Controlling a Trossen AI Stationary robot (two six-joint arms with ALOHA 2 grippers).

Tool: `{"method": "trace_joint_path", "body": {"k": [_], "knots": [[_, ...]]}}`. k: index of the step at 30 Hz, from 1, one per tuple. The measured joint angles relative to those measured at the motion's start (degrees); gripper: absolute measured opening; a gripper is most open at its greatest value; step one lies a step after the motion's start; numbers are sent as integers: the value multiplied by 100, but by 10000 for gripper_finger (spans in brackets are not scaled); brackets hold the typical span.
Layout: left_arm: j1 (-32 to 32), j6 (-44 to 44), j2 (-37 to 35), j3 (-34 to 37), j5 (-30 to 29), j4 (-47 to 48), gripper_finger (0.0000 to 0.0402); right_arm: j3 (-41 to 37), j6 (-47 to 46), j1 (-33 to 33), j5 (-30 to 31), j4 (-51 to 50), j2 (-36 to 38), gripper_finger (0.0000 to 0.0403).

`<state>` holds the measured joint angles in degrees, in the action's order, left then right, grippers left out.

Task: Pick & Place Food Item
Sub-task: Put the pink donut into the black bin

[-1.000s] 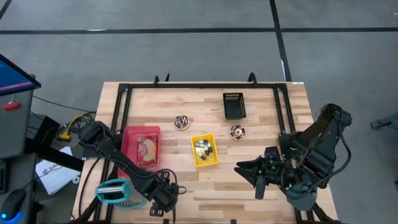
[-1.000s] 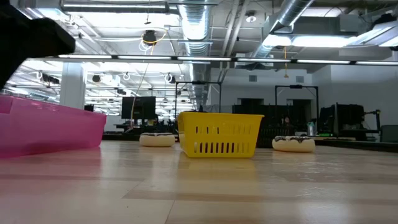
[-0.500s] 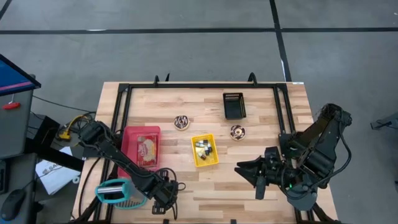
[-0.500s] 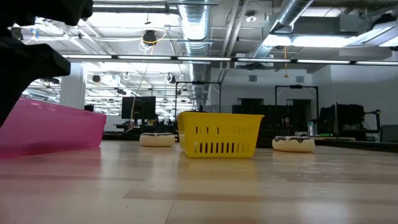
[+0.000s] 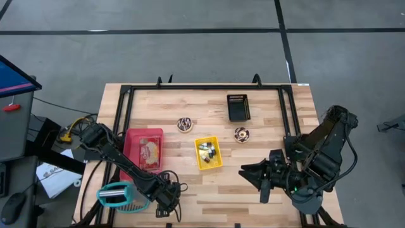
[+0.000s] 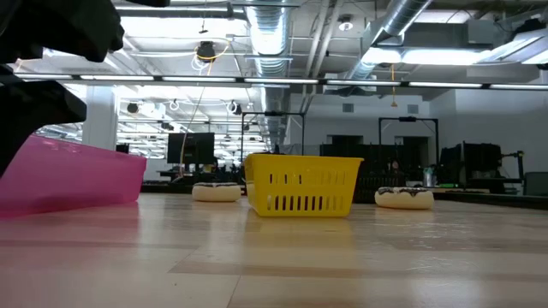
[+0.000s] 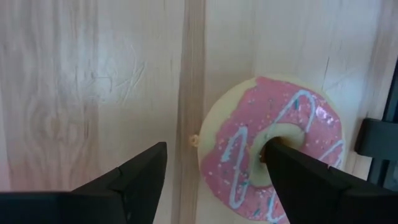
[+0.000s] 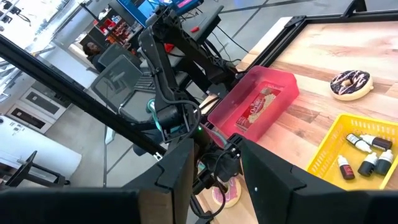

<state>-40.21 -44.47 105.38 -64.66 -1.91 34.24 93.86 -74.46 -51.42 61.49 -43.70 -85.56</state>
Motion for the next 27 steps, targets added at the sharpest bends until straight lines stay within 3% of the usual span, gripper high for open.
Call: {"method": "trace_joint_path", "body": {"k": [27], "knots": [[0,-532,39,-4,33,-399,102,0,50,-105,-7,57,0,128]]}}
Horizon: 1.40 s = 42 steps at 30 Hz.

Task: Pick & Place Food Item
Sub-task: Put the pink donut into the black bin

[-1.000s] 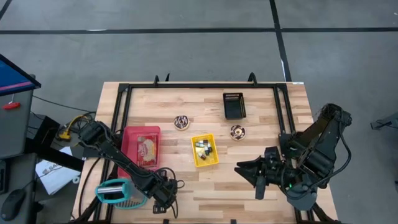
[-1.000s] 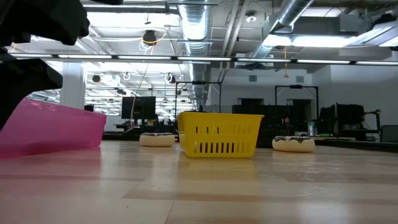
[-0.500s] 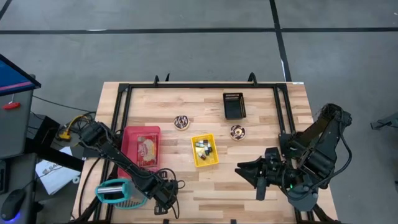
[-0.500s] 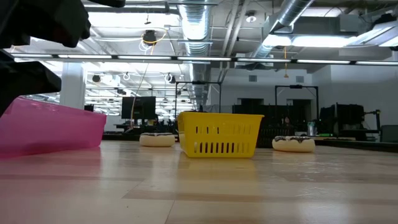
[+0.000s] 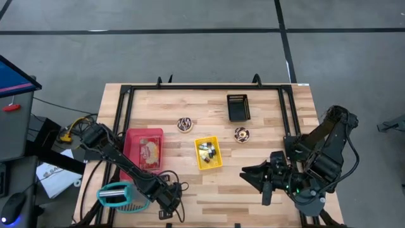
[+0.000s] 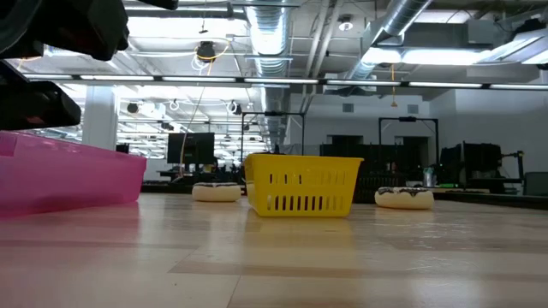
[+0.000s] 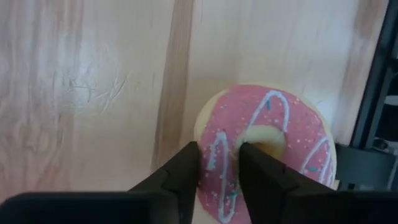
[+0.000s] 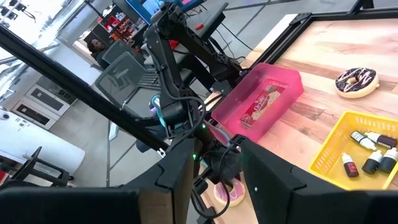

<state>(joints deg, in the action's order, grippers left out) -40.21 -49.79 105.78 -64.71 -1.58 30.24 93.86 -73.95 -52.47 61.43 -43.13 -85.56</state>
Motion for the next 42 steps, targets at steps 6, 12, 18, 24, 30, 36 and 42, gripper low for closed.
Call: {"method": "trace_joint_path", "body": {"k": [6,12,18,24,30,36,42], "knots": [[0,-70,-92,2,-2,-91,71,0,295,-2,-21,289,-2,128],[45,-282,-500,2,-588,-186,64,2,372,-37,-346,386,-2,128],[272,-560,-1356,2,-1895,-315,69,-103,-91,-197,-394,895,-2,128],[734,50,-2082,0,-2857,-1242,67,-778,-649,-100,-422,1863,-2,128],[1230,883,-2288,0,-3060,-1917,66,-1558,-1135,325,-447,2844,-5,142],[1557,1376,-2291,0,-3058,-2132,66,-2202,-584,846,-731,4578,-9,196],[1634,1689,-2291,0,-3058,-2377,66,-2356,-553,1313,-1274,4793,-4,237]]}}
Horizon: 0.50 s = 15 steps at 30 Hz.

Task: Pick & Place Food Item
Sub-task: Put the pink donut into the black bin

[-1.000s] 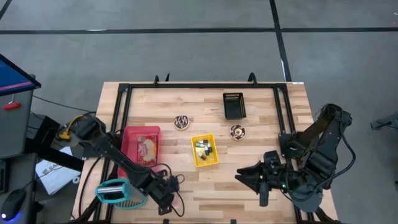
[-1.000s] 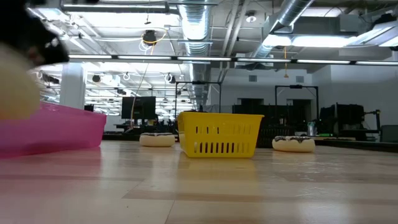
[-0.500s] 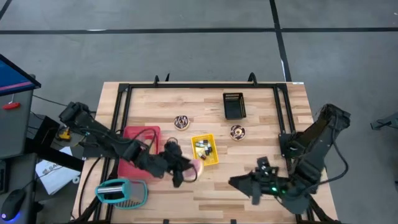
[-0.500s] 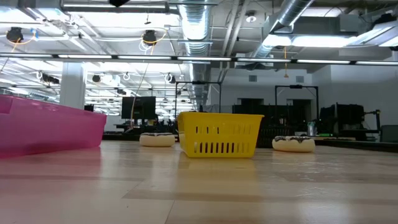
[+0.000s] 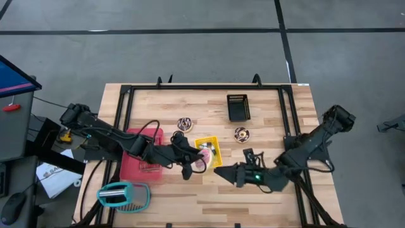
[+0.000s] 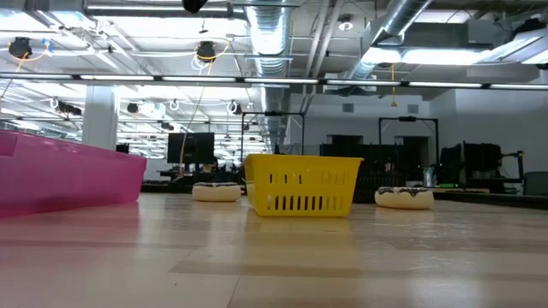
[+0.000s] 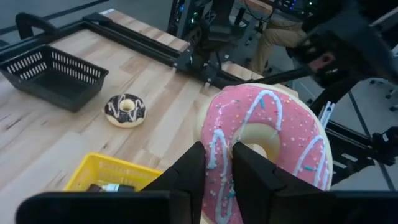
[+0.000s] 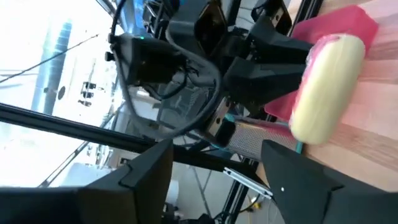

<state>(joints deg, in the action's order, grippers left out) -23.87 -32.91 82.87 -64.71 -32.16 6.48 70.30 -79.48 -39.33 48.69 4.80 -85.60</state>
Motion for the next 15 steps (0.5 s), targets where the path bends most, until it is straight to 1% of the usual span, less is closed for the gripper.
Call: {"method": "trace_joint_path", "body": {"k": [2,4,8,15], "knots": [[37,92,0,0,1,0,66,-34,-97,157,-257,-83,0,239],[40,122,0,0,0,-8,66,-51,-271,289,-396,-397,0,239],[40,248,0,0,0,26,66,-50,-553,486,-541,-907,0,240],[40,313,0,0,-56,115,66,-52,-1091,501,-643,-1764,0,240]]}}
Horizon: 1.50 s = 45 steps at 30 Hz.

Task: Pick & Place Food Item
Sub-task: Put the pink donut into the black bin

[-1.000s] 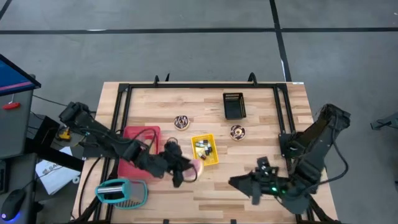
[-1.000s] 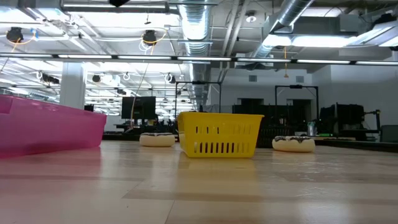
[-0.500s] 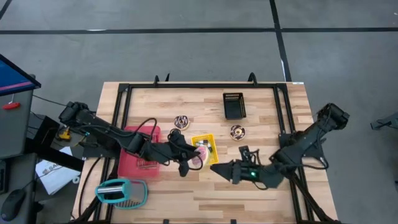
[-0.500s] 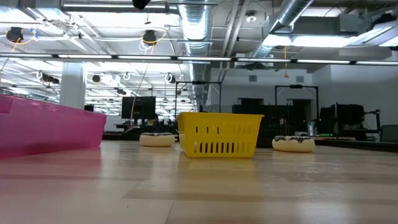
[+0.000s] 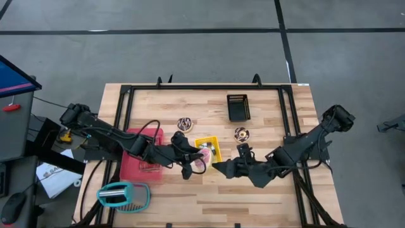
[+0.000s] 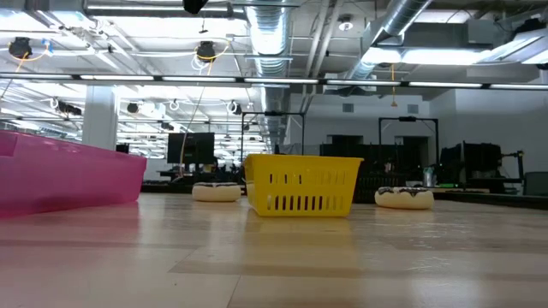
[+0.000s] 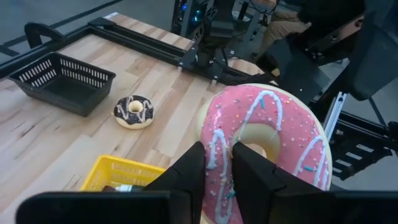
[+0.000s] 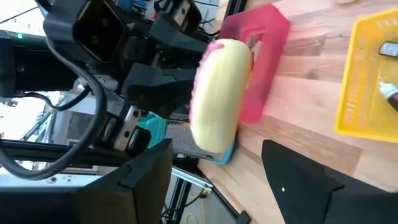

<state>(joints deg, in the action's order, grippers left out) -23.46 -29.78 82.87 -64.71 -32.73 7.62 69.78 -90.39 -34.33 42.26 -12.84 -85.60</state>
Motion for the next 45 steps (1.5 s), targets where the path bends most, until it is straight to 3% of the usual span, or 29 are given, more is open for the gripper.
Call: {"method": "trace_joint_path", "body": {"k": [7,20,31,45], "knots": [[46,2,0,0,8,-1,66,0,69,185,-66,-48,0,240],[233,68,0,-2,111,2,66,7,773,781,-925,268,0,240],[326,67,0,-2,155,-33,66,7,1048,1056,-1243,245,0,234],[319,76,0,-2,221,-46,66,7,1314,1065,-1257,192,0,91]]}}
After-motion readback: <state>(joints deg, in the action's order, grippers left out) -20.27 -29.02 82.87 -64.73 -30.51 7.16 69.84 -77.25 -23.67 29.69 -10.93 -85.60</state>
